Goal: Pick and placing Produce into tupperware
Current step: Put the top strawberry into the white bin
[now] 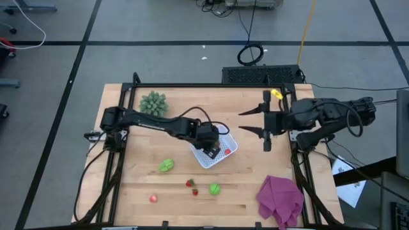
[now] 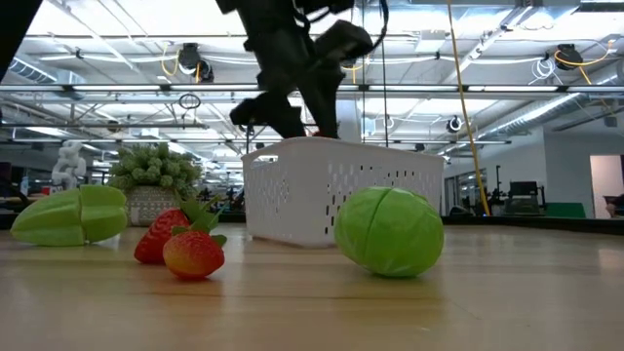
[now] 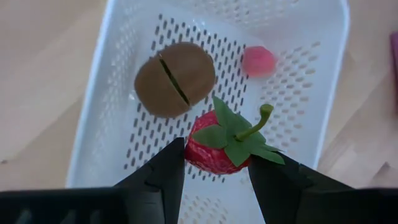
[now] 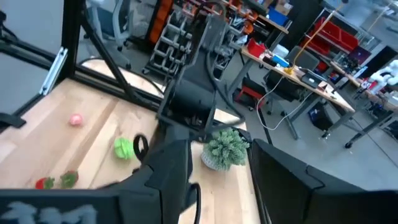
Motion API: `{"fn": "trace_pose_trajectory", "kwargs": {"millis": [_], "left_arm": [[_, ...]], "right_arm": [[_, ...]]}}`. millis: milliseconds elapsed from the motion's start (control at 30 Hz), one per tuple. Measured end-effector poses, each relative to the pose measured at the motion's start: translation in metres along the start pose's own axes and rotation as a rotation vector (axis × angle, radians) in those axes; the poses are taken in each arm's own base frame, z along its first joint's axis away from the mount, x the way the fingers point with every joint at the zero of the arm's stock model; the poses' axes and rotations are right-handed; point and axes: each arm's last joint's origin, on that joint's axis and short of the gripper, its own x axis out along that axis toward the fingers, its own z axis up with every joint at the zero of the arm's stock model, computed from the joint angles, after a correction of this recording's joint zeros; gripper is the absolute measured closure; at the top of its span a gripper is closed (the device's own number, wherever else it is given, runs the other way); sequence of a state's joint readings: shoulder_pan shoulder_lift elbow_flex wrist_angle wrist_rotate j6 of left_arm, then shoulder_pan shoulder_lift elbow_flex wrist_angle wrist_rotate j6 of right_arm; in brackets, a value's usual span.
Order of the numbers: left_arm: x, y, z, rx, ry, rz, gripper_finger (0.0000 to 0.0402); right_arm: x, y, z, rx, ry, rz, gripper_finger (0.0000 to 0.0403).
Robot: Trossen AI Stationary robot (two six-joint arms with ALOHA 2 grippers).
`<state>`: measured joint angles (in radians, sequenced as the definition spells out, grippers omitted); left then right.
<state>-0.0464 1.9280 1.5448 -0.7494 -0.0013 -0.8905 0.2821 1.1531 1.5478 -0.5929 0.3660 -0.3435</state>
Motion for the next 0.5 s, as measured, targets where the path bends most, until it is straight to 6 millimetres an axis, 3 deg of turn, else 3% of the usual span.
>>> {"fn": "trace_pose_trajectory", "kwargs": {"millis": [500], "left_arm": [[0.0108,0.0030,-0.0008,-0.086,0.126,-0.045,0.0243]], "right_arm": [[0.0047,0.0023,-0.0011,0.000,0.017,0.006,0.0232]]}}
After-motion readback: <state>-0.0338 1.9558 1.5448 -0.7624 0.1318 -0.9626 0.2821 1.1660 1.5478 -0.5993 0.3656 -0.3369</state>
